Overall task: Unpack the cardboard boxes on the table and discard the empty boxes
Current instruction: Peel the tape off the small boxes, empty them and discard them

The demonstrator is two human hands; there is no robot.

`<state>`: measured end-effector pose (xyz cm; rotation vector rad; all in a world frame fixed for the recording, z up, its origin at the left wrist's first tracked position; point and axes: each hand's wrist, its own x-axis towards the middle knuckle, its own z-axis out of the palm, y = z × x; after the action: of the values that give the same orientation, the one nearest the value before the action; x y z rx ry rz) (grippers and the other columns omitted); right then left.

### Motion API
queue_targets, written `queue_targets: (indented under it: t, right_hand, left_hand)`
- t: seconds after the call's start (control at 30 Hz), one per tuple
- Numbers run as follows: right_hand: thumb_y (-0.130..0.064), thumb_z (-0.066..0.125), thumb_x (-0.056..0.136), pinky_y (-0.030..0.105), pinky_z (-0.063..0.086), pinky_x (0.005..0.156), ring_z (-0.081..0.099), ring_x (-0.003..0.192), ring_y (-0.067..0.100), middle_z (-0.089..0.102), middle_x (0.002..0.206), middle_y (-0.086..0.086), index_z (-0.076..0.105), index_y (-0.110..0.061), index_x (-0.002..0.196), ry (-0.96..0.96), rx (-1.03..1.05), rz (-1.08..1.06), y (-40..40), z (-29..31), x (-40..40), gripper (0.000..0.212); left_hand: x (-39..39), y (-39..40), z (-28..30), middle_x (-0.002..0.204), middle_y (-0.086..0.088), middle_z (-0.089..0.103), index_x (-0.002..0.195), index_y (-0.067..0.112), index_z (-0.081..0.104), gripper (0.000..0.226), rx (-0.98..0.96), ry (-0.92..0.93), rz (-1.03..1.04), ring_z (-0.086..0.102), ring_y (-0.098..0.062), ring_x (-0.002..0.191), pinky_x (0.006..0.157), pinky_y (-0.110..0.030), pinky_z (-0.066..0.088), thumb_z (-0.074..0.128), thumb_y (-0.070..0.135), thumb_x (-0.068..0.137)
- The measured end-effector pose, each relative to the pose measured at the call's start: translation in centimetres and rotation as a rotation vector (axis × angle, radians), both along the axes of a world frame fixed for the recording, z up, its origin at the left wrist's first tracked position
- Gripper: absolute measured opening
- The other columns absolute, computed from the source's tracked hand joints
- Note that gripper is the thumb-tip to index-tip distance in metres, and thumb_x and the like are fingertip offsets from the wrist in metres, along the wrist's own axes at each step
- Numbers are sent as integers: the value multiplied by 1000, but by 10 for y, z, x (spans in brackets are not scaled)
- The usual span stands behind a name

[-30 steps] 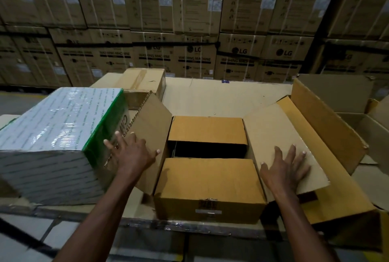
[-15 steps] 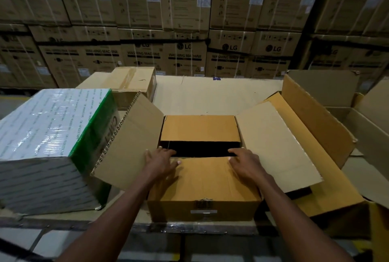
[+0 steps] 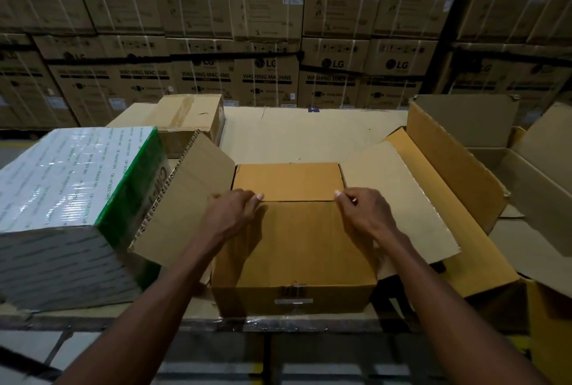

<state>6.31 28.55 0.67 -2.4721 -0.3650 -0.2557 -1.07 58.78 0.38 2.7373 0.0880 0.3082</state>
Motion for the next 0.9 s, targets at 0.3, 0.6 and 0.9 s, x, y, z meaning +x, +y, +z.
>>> queue_targets:
  t: [0.3, 0.6, 0.9]
  right_hand:
    - [-50, 58, 99, 30, 50, 70, 71, 77, 14, 79, 88, -3, 83, -20, 93, 610, 28, 352, -49, 74, -49, 40]
    - [-45, 67, 96, 35, 60, 86, 75, 94, 20, 78, 100, -1, 78, -19, 105, 848, -156, 418, -45, -14, -95, 30]
    - [-42, 67, 96, 32, 57, 85, 67, 88, 8, 73, 94, -8, 76, -20, 90, 576, -171, 265, -35, -59, -111, 24]
  left_hand:
    - [-79, -4, 61, 79, -9, 75, 82, 17, 77, 54, -96, 200, 48, 72, -28, 73, 69, -42, 60, 41, 53, 100]
    - [-123, -31, -21, 102, 3, 75, 113, 20, 73, 35, -185, 754, -80, 71, -15, 92, 81, -30, 55, 53, 45, 101]
    - [-121, -32, -80, 94, 6, 69, 98, 29, 71, 30, -48, 582, -34, 64, -12, 85, 69, -31, 50, 57, 55, 95]
